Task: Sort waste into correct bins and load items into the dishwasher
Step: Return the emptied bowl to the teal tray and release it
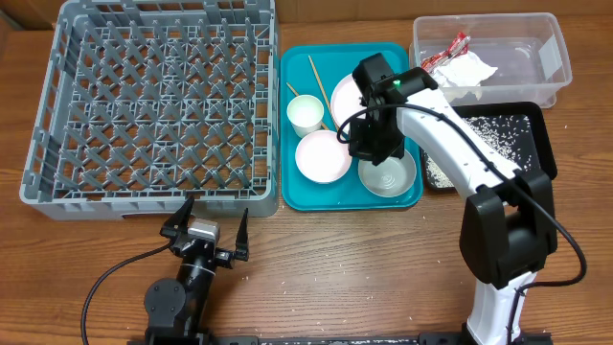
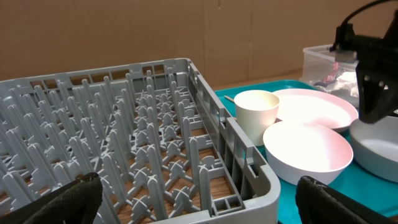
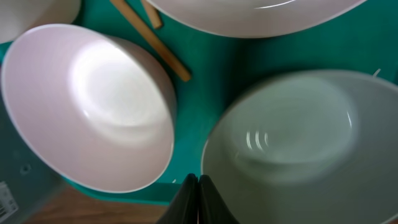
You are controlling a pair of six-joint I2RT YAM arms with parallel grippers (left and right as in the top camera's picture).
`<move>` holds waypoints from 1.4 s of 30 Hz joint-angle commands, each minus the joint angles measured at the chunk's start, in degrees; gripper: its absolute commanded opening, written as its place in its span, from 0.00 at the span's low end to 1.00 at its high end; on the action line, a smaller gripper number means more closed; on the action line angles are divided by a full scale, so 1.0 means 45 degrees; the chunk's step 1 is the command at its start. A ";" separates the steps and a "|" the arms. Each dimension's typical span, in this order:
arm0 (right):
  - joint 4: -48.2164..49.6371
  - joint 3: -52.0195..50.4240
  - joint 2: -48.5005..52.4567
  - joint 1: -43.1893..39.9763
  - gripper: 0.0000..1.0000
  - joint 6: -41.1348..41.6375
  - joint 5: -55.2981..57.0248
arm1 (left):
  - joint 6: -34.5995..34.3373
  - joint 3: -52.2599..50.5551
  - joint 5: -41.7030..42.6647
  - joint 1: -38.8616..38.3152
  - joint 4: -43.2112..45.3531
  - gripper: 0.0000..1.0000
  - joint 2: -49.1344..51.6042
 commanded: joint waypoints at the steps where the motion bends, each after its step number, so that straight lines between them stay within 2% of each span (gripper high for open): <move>1: 0.0015 -0.0044 0.0097 0.0015 0.04 0.0291 0.0515 | 0.0253 -0.0044 0.0097 0.0078 0.0000 1.00 -0.0112; 9: 0.0369 -0.0738 0.0340 0.0015 0.04 0.0612 0.0801 | 0.0253 -0.0044 0.0097 0.0078 0.0000 1.00 -0.0112; 36: 0.1025 -0.0699 0.0432 0.0063 0.04 0.0549 0.0340 | 0.0253 -0.0044 0.0097 0.0078 0.0000 1.00 -0.0112; 42: 0.0083 0.0413 0.0180 0.0063 0.13 0.0146 -0.0204 | 0.0253 -0.0044 0.0097 0.0078 0.0000 1.00 -0.0112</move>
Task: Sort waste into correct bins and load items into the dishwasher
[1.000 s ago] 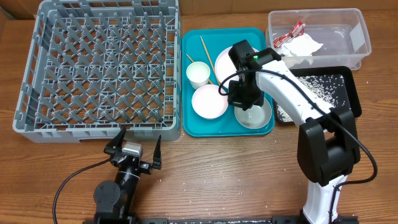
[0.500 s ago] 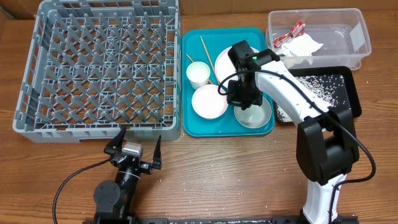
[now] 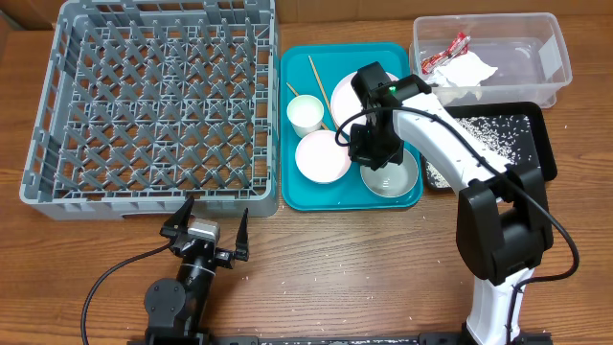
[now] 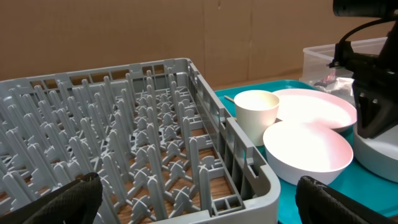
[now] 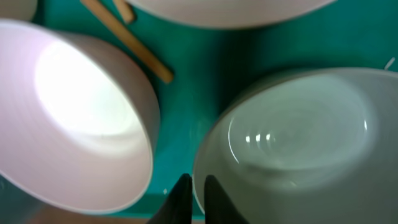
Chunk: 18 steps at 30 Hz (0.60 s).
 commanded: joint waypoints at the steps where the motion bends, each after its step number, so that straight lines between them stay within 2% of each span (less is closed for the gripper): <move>1: -0.0442 0.1248 -0.0243 0.0058 0.15 -0.0447 -0.0287 | 0.0253 -0.0044 0.0092 0.0078 0.0005 1.00 -0.0112; 4: -0.1001 0.2161 -0.0520 0.0058 0.25 -0.0617 -0.0282 | 0.0253 -0.0044 0.0092 0.0078 0.0005 1.00 -0.0112; 7: -0.1457 0.2900 -0.0675 0.0063 0.47 -0.0612 -0.0340 | 0.0253 -0.0044 0.0092 0.0078 0.0005 1.00 -0.0112; 9: -0.1554 0.3016 -0.0680 0.0063 0.54 -0.0612 -0.0481 | 0.0253 -0.0044 0.0092 0.0078 0.0005 1.00 -0.0112; 18: -0.2021 0.3002 -0.0680 0.0063 0.59 -0.0947 -0.0529 | 0.0257 -0.0044 0.0078 0.0078 0.0015 1.00 -0.0112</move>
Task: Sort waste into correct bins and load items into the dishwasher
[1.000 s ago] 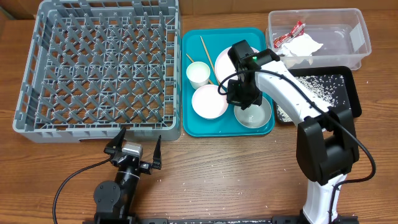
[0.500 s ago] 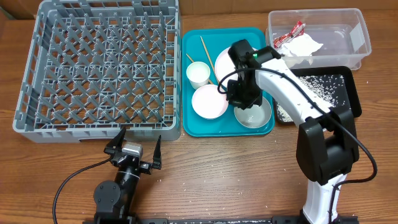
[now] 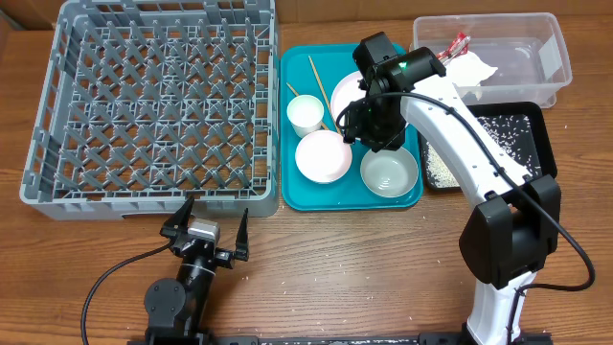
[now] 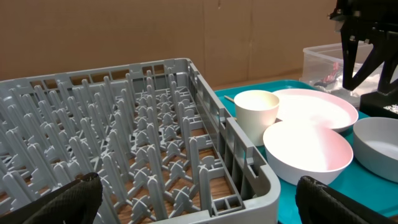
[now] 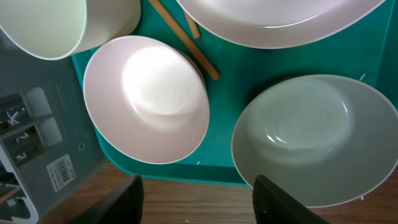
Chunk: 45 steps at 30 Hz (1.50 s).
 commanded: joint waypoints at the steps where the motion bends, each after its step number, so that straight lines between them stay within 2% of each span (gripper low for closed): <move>1: -0.0010 0.0243 -0.0403 0.0063 0.61 -0.0311 -0.0107 | 0.0257 -0.0044 0.0039 0.0078 0.0053 1.00 -0.0112; 7: 0.0398 0.0243 -0.0403 0.0063 0.61 -0.0306 -0.0437 | -0.0398 -0.0039 0.1025 0.0078 0.0364 1.00 -0.0112; 12: 0.0651 0.0243 -0.0403 0.0063 0.61 -0.0306 -0.0874 | -0.2171 0.0801 0.1535 0.0078 0.0291 1.00 -0.0112; 20: 0.0899 0.0243 -0.0403 0.0063 0.62 -0.0253 -0.0894 | -0.2079 0.3784 0.1088 0.0078 -0.2278 1.00 0.0690; 28: 0.0908 0.0243 -0.0403 0.0063 0.63 -0.0219 -0.1200 | -0.2613 0.8247 0.1413 0.0078 -0.4138 1.00 0.4571; 29: 0.0957 0.0243 -0.0403 0.0063 0.63 -0.0214 -0.1200 | -0.2613 0.9636 0.1622 0.0078 -0.5061 1.00 0.5795; 33: 0.1180 0.0243 -0.0403 0.0063 0.62 -0.0219 -0.1200 | -0.2618 1.2254 0.2191 0.0078 -0.7242 1.00 0.8126; 36: 0.1540 0.0243 -0.0403 0.0063 0.63 -0.0219 -0.1088 | -0.2623 1.4523 0.3356 0.0078 -0.9219 1.00 1.0166; 40: 0.2312 0.0243 -0.0403 0.0063 0.62 -0.0151 -0.1005 | -0.2618 1.5698 0.5207 0.0078 -0.9768 1.00 1.1468; 45: 0.3128 0.0243 -0.0403 0.0063 0.62 0.0724 -0.1005 | -0.2832 1.5703 0.6577 0.0078 -0.9680 1.00 1.1905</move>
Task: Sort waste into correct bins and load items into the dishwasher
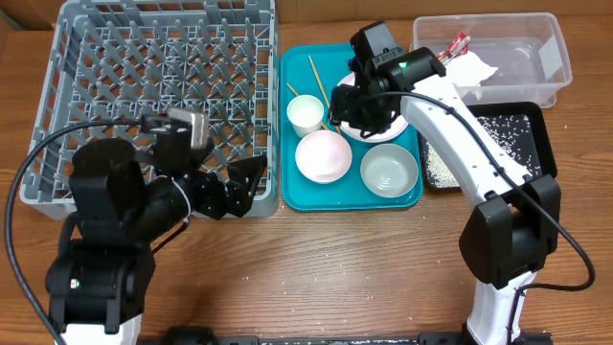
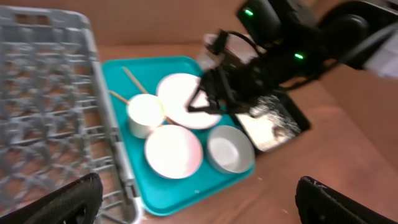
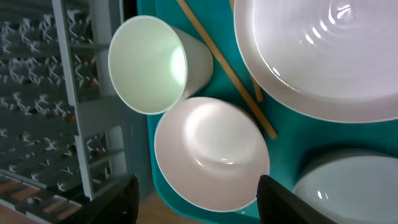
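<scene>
A teal tray [image 1: 292, 187] holds a white cup [image 1: 306, 113], a pink bowl [image 1: 323, 155], a grey bowl [image 1: 389, 170], a white plate [image 3: 323, 56] and wooden chopsticks [image 1: 315, 75]. My right gripper [image 1: 356, 103] hangs open above the tray. In its wrist view, the cup [image 3: 152, 65] and pink bowl [image 3: 211, 152] lie below it, and nothing is between its fingers. My left gripper [image 1: 235, 187] is raised by the front right corner of the grey dish rack [image 1: 153, 96]. It is open and empty, and looks down at the tray [image 2: 155, 199].
A clear bin [image 1: 548, 57] with wrappers and paper stands at the back right. A black tray [image 1: 532, 129] scattered with rice lies in front of it. The brown wooden table [image 1: 383, 278] lies bare in front of the tray.
My left arm has risen from the table's front edge to the rack's front right corner. My open right gripper has moved from above the two bowls to above the cup and pink bowl.
My right gripper was shut, low at the grey bowl's rim. Then its fingers had parted slightly there. Then it was open and raised, with the bowl left on the tray. The left arm rested at the table front until now.
</scene>
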You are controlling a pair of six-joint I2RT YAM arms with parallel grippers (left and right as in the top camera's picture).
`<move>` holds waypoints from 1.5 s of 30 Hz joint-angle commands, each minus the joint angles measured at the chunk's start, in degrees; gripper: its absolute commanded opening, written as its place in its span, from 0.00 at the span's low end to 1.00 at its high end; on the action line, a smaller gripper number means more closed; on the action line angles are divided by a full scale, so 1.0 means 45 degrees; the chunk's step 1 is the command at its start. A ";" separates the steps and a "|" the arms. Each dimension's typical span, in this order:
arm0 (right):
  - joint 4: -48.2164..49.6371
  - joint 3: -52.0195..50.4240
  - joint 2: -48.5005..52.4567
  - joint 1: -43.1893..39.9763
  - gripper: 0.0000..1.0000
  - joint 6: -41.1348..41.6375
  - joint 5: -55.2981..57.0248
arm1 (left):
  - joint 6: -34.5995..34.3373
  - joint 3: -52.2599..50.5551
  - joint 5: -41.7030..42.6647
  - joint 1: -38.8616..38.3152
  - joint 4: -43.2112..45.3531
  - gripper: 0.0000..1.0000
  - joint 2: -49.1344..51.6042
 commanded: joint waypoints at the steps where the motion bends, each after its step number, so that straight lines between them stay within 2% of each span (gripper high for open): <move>1: 0.0384 0.0243 -0.0403 0.0063 0.62 0.0772 0.0078 | -0.0398 0.0345 0.1817 0.0068 -0.0117 1.00 0.0272; 9: 0.1967 0.0243 -0.0262 0.0073 0.62 0.1851 0.0335 | -0.0335 0.0345 0.1821 0.0078 -0.0359 1.00 0.0797; 13: 0.2414 0.0248 0.0321 0.0073 0.61 0.2346 0.0418 | -0.0330 0.0350 0.0389 0.0092 -0.0151 1.00 0.0991; 21: 0.2861 0.0248 0.1452 0.0282 0.55 0.2030 0.0622 | -0.1350 0.0350 -0.3978 0.0087 -0.0680 0.96 0.1914; 23: 0.2958 0.0248 0.1651 0.0466 0.53 0.2035 0.1209 | -0.1831 0.0350 -0.4731 0.0087 -0.0797 0.93 0.2307; 26: 0.3133 0.0248 0.1919 0.0646 0.47 0.2030 0.1583 | -0.1987 0.0350 -0.4906 0.0087 -0.0894 0.92 0.2832; 27: 0.3293 0.0248 0.2108 0.0719 0.41 0.2001 0.1574 | -0.1982 0.0350 -0.4911 0.0087 -0.0967 0.92 0.3181; 29: 0.3395 0.0248 0.2331 0.0743 0.35 0.1996 0.1574 | -0.1987 0.0350 -0.4906 0.0087 -0.1015 0.92 0.3531; 35: 0.3487 0.0248 0.2710 0.0738 0.30 0.1991 0.1744 | -0.1982 0.0350 -0.4906 0.0087 -0.1166 0.93 0.4289; 40: 0.3604 0.0248 0.2710 0.0714 0.18 0.1948 0.1904 | -0.1987 0.0350 -0.5003 0.0092 -0.1078 0.92 0.4401; 44: 0.3667 0.0272 0.2696 0.0704 0.04 0.1943 0.1899 | -0.1987 0.0350 -0.5192 0.0087 -0.1073 0.92 0.4401; 45: 0.3696 0.0282 0.2691 0.0704 0.04 0.1943 0.1899 | -0.1987 0.0350 -0.5192 0.0092 -0.1054 0.92 0.4401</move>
